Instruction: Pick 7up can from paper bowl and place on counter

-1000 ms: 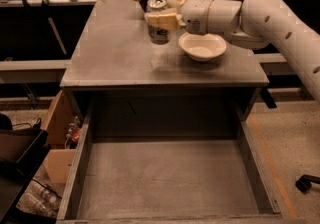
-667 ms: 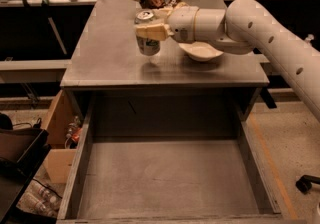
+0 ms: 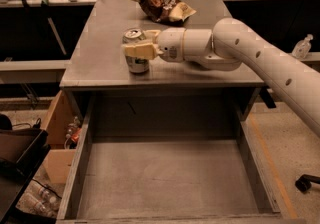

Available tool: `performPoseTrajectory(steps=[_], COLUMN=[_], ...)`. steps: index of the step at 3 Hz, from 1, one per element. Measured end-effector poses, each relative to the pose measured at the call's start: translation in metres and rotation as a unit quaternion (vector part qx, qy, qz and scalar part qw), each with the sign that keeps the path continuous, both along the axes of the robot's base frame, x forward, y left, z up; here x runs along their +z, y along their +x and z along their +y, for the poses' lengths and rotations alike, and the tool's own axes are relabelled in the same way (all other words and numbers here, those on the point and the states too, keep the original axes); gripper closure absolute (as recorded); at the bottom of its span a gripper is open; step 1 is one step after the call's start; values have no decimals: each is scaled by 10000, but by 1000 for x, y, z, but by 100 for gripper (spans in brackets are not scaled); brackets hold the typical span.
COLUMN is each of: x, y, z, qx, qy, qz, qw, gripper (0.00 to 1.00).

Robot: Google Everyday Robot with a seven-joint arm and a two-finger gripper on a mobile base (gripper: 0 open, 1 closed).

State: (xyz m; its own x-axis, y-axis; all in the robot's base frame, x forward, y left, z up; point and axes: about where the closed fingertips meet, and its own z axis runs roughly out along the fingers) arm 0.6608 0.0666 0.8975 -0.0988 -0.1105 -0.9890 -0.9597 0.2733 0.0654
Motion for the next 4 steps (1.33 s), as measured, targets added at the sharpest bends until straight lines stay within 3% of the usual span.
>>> performPoseTrajectory(steps=[1, 4], x=[1, 1], y=[0, -2], z=[0, 9], qx=[2, 71], qy=[0, 7], qz=[0, 2], qw=[10000, 10000], gripper=[82, 13])
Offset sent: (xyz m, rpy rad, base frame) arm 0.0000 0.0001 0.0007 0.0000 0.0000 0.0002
